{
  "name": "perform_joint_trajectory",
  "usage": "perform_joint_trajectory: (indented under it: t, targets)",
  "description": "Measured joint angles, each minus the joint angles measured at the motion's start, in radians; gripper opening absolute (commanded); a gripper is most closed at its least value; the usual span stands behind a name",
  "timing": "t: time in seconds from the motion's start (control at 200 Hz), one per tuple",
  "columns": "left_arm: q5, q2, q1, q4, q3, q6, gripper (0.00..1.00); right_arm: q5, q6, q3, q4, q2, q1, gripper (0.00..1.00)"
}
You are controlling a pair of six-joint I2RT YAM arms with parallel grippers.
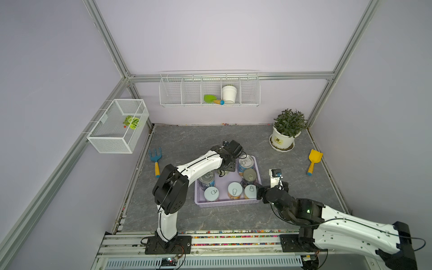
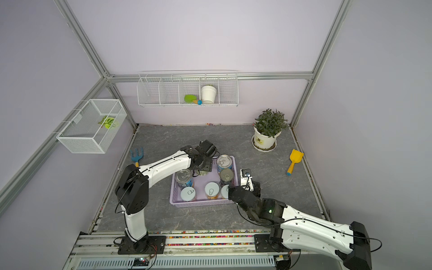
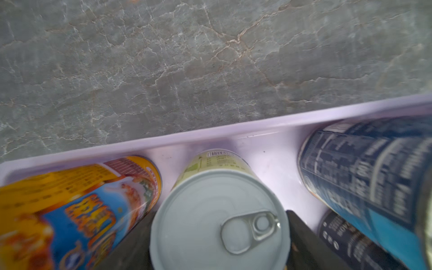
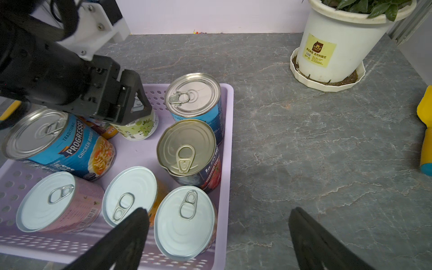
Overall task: Put the canned food in the basket
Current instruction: Place the canned food in the basket.
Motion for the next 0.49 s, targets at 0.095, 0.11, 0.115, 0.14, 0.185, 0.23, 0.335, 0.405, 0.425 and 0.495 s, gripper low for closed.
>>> perform_joint_trajectory:
  t: [0.095,0.11,0.115,0.14,0.185,0.23,0.335,0.405,0.425,0.495]
  targets:
    - [0.000,0.023,0.006,0.003,0.000,-0.010,0.64,0.000,0.000,0.000,0.000,0.000,0.000,0.98]
    - [-0.001,0.026,0.008,0.005,0.000,-0.011,0.64,0.000,0.000,0.000,0.000,0.000,0.000,0.98]
    - [-0.001,0.026,0.008,0.006,0.000,-0.011,0.64,0.000,0.000,0.000,0.000,0.001,0.000,0.98]
    - [-0.001,0.029,0.010,0.010,0.000,-0.013,0.64,0.000,0.000,0.000,0.000,0.001,0.000,0.98]
    - [-0.002,0.032,0.011,0.017,0.000,-0.014,0.64,0.000,0.000,0.000,0.000,0.003,0.000,0.98]
    - [-0.002,0.034,0.014,0.023,0.000,-0.018,0.65,0.000,0.000,0.000,0.000,0.006,0.000,0.98]
    - [0.000,0.036,0.016,0.027,0.000,-0.026,0.67,-0.002,0.000,0.000,0.001,0.018,0.000,0.98]
    - [0.001,0.036,0.018,0.027,0.000,-0.032,0.70,-0.004,0.000,0.000,0.001,0.027,-0.001,0.98]
    - [0.001,0.036,0.018,0.028,0.000,-0.035,0.71,-0.005,0.000,0.000,0.001,0.030,-0.001,0.98]
    - [0.001,0.036,0.020,0.031,-0.002,-0.040,0.75,-0.008,0.000,0.002,0.001,0.040,-0.002,0.98]
